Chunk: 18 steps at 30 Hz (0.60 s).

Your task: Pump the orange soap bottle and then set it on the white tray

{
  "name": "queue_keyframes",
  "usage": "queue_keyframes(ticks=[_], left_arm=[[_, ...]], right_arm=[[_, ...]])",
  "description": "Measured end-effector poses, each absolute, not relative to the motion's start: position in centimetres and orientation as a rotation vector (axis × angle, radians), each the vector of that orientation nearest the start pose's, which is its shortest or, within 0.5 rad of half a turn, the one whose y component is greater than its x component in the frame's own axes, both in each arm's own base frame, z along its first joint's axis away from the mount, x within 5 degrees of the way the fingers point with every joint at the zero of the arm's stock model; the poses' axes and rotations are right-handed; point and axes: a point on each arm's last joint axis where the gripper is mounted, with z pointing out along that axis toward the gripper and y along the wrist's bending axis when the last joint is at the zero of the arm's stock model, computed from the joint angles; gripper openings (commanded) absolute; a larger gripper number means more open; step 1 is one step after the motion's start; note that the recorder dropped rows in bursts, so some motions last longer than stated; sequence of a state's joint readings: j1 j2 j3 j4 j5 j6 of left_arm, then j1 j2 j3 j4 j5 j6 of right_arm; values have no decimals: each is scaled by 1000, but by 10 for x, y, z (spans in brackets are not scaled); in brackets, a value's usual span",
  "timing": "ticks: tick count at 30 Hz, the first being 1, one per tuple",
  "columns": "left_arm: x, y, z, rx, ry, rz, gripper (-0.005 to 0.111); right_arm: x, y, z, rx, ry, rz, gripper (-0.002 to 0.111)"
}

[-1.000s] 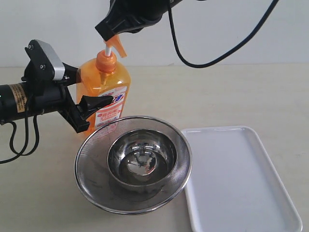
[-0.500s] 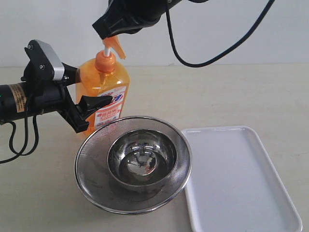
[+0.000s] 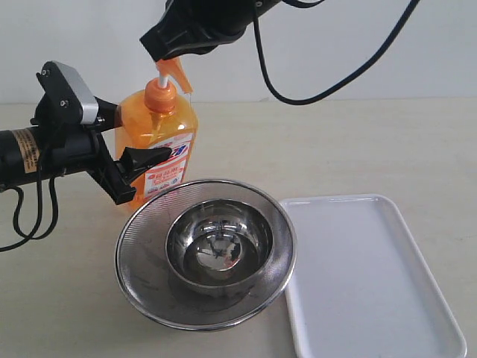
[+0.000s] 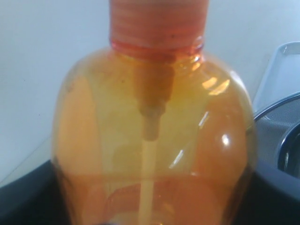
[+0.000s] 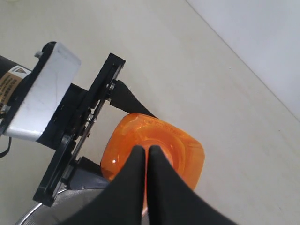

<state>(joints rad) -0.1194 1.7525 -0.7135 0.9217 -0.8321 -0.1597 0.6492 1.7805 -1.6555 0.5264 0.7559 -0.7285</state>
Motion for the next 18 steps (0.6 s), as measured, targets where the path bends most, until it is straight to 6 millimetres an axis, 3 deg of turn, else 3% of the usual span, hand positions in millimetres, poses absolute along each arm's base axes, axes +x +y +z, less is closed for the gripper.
queue_keyframes(ticks=[18], left_arm=[[312, -92, 176, 1010, 1583, -303, 5]], right_arm=[[309, 274, 347, -1238, 1949, 574, 0]])
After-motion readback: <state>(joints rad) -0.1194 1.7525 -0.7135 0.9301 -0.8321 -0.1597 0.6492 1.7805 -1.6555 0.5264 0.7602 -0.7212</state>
